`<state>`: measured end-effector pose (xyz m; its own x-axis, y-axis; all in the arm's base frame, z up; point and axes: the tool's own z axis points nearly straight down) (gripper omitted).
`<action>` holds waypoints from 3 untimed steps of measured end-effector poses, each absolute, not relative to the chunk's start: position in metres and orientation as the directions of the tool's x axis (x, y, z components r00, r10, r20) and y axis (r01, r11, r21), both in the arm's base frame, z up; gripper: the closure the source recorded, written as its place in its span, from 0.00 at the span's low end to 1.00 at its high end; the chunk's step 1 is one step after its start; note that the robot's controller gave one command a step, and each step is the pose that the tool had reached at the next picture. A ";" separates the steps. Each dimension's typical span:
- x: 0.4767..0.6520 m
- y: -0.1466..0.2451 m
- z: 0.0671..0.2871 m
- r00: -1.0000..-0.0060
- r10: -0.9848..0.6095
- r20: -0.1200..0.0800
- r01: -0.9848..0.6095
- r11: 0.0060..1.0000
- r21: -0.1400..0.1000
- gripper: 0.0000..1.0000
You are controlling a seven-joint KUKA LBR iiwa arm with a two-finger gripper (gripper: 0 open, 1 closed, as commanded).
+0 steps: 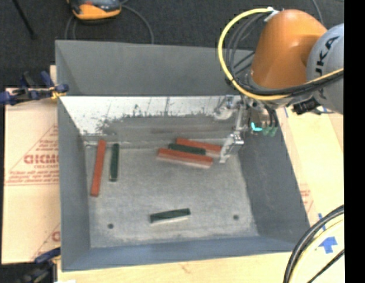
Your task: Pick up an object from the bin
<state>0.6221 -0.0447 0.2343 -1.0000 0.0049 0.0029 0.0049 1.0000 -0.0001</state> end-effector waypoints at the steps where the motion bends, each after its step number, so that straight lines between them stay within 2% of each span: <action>1: 0.622 -0.045 0.235 -1.000 0.005 0.002 0.005 1.000 0.000 0.00; 2: 0.630 -0.027 0.151 -0.999 0.054 -0.007 0.054 0.999 0.001 0.00; 3: 0.636 -0.004 0.163 -0.999 0.054 -0.006 0.054 0.999 0.002 0.00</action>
Offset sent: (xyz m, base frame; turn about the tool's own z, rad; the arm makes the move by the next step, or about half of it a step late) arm 0.0103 0.0328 -0.1643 0.0964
